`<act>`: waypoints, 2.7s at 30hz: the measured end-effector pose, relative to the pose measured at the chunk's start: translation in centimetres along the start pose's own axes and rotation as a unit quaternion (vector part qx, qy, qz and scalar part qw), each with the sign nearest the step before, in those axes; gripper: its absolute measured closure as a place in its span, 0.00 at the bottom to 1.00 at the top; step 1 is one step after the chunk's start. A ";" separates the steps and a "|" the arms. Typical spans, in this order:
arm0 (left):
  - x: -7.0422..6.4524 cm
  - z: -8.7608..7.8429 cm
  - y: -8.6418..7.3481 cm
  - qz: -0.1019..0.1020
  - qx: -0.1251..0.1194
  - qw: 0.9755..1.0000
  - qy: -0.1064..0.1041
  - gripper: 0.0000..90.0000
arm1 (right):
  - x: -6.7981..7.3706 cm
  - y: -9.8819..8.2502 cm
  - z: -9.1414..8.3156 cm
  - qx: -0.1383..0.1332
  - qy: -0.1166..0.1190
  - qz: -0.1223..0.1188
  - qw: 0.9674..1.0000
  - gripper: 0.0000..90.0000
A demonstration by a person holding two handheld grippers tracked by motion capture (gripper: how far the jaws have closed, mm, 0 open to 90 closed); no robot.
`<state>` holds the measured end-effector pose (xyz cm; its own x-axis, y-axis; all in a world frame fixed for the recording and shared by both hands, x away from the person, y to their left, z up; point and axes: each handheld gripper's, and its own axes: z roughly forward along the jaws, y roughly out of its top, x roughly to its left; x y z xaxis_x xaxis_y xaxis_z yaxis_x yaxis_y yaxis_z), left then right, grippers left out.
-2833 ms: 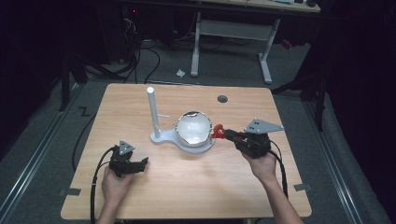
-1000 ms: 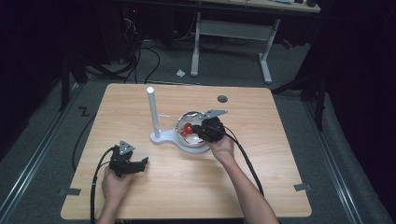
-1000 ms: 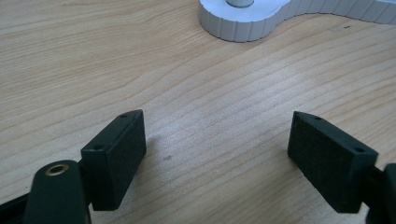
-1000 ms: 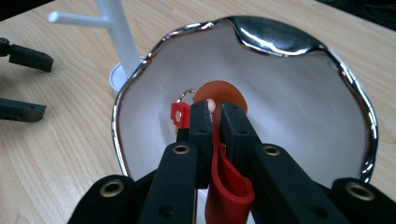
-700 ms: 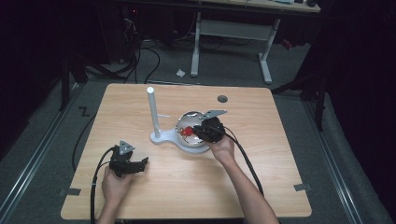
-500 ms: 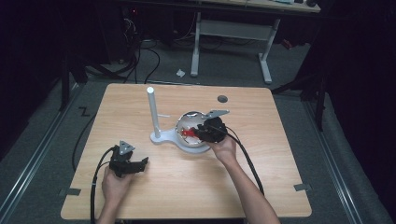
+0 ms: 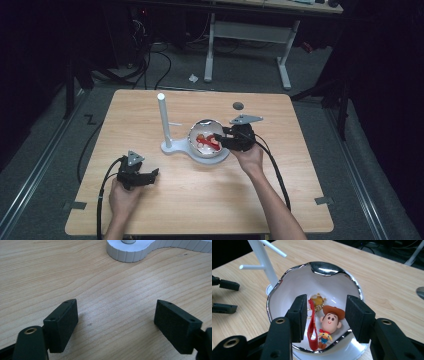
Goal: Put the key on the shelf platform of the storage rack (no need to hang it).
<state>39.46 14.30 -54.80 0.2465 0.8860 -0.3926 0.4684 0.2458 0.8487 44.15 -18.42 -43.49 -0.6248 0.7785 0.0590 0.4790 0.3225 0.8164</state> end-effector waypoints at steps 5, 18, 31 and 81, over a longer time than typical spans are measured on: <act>0.0 0.0 0.0 0.000 0.000 1.000 0.000 0.22 | -0.2 -0.1 -1.0 -0.002 -0.008 -0.002 1.000 0.58; 0.0 0.0 0.0 -0.001 -0.001 1.000 0.000 0.22 | -2.0 -1.5 -4.8 -0.035 -0.034 0.028 0.998 0.56; 0.0 0.0 0.0 -0.001 -0.001 1.000 0.000 0.22 | -3.2 -2.3 -8.5 -0.046 -0.047 0.049 0.997 0.56; 0.0 0.0 0.0 -0.001 -0.001 1.000 0.000 0.22 | -3.2 -10.1 -14.5 -0.067 -0.076 0.102 0.990 0.57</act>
<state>39.49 14.30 -54.80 0.2454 0.8853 -0.3950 0.4668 0.2492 0.8485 32.39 -31.99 -43.60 -0.4198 0.8948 0.1516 0.4923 0.0842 0.8664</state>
